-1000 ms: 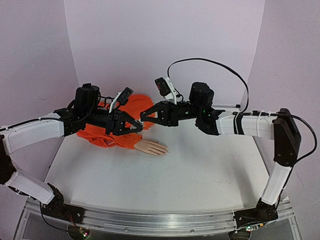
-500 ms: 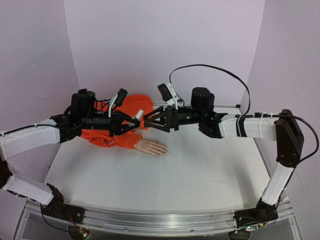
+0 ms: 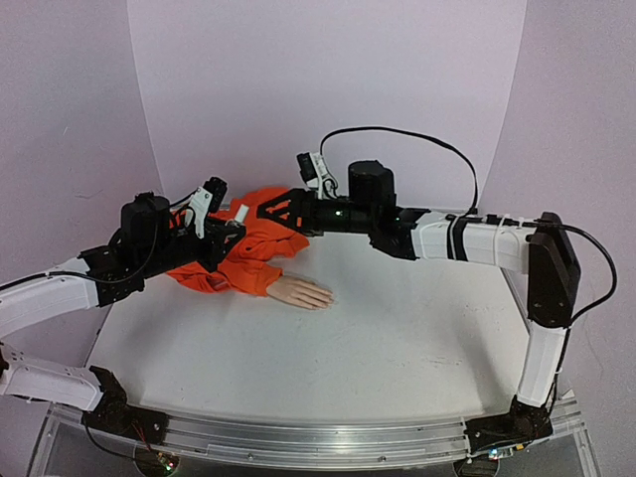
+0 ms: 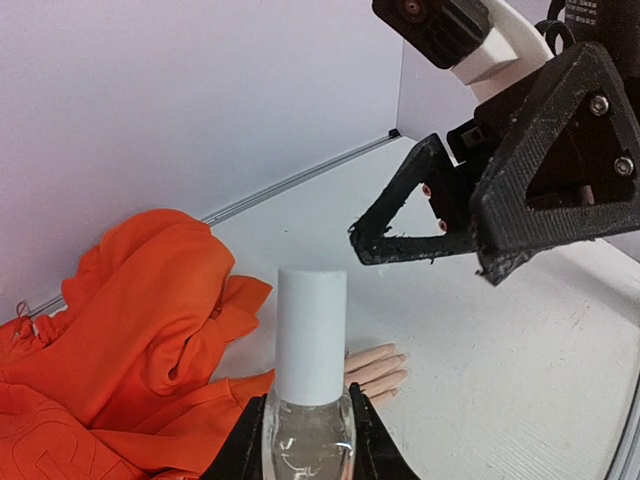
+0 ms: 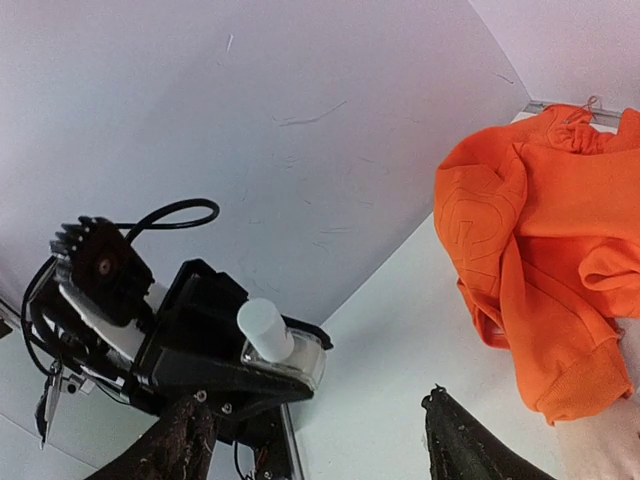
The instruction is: Paint the nails
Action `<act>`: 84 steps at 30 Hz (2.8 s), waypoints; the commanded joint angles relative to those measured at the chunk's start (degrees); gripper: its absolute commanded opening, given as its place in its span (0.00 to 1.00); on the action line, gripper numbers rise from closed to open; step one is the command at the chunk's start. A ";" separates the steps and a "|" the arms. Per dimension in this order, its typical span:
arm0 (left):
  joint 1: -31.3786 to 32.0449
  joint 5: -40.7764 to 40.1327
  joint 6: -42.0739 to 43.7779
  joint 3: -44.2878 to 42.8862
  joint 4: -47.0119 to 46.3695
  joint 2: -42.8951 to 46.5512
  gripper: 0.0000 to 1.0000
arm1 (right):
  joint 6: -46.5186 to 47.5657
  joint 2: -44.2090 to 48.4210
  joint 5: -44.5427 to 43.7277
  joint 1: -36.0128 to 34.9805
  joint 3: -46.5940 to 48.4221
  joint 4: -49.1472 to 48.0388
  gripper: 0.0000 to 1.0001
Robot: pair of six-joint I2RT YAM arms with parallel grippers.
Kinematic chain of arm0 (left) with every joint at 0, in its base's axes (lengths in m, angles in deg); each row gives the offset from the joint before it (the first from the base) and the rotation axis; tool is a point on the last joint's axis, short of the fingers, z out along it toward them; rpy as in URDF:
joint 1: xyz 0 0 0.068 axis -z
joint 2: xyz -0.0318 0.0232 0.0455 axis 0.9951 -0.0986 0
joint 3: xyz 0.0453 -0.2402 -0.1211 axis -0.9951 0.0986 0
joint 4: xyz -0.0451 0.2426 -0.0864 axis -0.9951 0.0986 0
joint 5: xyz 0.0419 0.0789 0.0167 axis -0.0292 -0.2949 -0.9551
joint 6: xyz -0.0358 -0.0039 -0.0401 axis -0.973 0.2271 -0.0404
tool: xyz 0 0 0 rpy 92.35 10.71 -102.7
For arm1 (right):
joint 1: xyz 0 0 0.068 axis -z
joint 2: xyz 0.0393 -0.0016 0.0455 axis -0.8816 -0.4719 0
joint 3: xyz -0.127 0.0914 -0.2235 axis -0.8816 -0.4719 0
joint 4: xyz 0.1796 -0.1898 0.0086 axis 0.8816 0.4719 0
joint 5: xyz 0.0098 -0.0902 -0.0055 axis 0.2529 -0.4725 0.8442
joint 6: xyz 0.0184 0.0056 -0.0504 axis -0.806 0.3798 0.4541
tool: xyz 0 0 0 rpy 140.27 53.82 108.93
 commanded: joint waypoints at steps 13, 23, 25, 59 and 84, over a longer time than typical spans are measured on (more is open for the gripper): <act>1.37 -2.65 0.51 -0.95 -2.43 -0.54 0.00 | -6.16 -6.59 -8.85 -5.27 12.32 0.32 0.42; 1.79 0.08 0.08 -1.58 -1.97 -0.56 0.00 | -7.28 -7.24 -9.11 -5.37 11.83 -1.01 0.26; 1.81 0.70 -0.25 -1.75 -1.90 -0.62 0.00 | -7.13 -7.42 -8.40 -5.30 11.65 -1.33 0.20; 0.36 40.39 -8.40 -11.89 -5.42 -11.27 0.00 | 18.59 12.41 27.60 2.58 -19.44 -15.67 0.33; 2.91 -2.58 2.74 -1.03 -5.24 -2.26 0.00 | -9.62 -3.27 -5.12 -3.26 2.13 -8.19 0.52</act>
